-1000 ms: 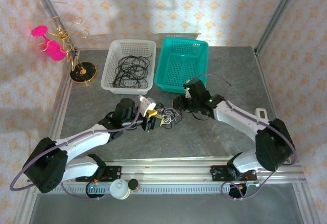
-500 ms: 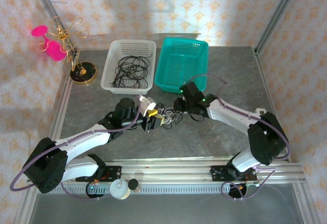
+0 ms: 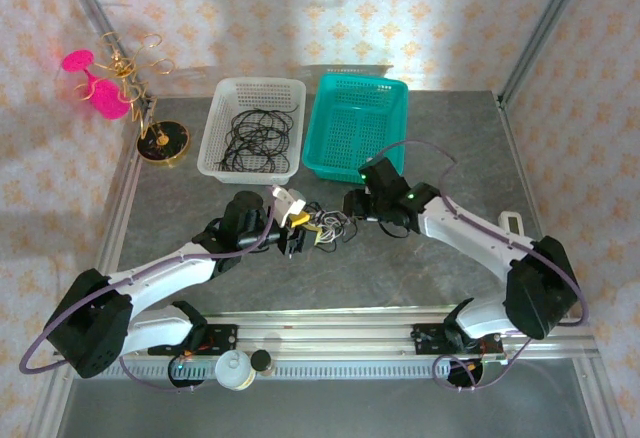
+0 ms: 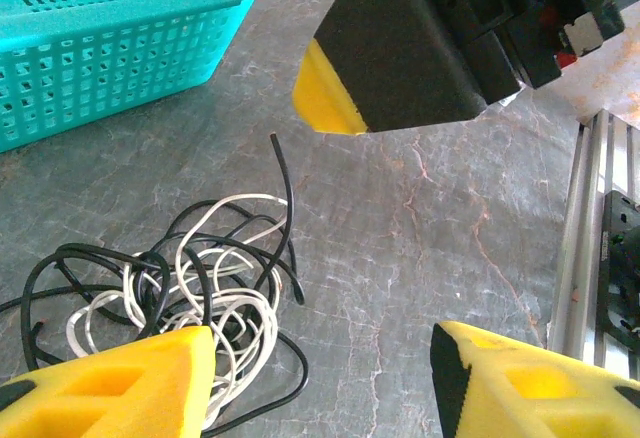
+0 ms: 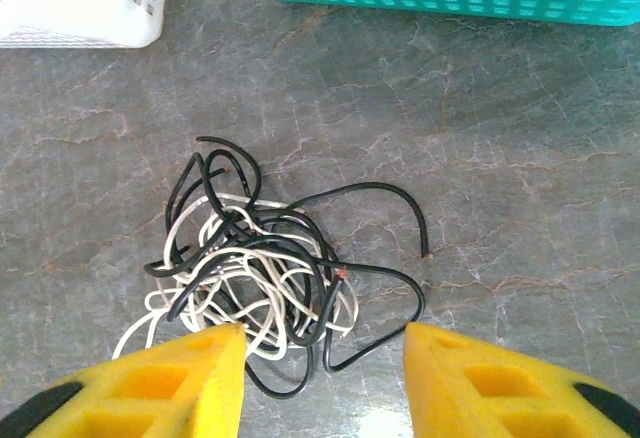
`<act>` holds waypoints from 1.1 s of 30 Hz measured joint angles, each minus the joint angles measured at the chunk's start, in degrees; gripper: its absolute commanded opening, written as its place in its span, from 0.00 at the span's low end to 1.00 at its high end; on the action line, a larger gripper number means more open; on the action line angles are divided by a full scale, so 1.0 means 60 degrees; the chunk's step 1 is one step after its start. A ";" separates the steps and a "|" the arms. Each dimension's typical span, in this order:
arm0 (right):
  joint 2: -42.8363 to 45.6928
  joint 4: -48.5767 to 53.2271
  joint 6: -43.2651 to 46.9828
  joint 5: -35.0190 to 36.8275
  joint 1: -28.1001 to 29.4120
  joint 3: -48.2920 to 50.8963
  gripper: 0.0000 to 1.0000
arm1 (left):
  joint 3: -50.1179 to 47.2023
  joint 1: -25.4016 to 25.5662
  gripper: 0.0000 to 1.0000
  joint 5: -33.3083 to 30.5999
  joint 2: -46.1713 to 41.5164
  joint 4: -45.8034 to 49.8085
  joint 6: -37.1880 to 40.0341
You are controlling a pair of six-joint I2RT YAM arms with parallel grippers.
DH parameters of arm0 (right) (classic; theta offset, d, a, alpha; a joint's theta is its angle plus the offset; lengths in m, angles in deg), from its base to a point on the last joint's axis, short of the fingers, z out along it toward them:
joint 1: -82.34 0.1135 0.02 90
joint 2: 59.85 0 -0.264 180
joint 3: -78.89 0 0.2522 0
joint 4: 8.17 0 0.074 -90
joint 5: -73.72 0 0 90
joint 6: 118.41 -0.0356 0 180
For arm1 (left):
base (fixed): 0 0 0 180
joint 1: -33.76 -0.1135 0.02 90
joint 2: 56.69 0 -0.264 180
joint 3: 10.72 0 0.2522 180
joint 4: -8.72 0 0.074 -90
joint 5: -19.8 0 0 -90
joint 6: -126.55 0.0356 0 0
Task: Untangle the cables
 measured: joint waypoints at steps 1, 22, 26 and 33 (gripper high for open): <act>-0.0066 -0.0033 -0.0025 -0.0036 0.0000 -0.0004 0.46 | 0.0000 0.0000 0.61 -0.0004 0.0000 0.0000 0.0000; -0.1370 -0.0142 0.0080 0.0040 0.0000 -0.0907 0.00 | 0.0011 0.0000 0.65 -0.0040 -0.0080 -0.0372 0.0204; -0.0874 0.0313 0.0335 -0.0149 0.0000 -0.1184 0.00 | 0.0018 0.0073 0.66 0.0025 0.0295 -0.1501 0.0193; 0.0415 0.0459 0.0630 -0.1315 0.0011 -0.1851 0.00 | 0.0426 0.0306 0.66 0.0568 0.1606 -0.4335 -0.0157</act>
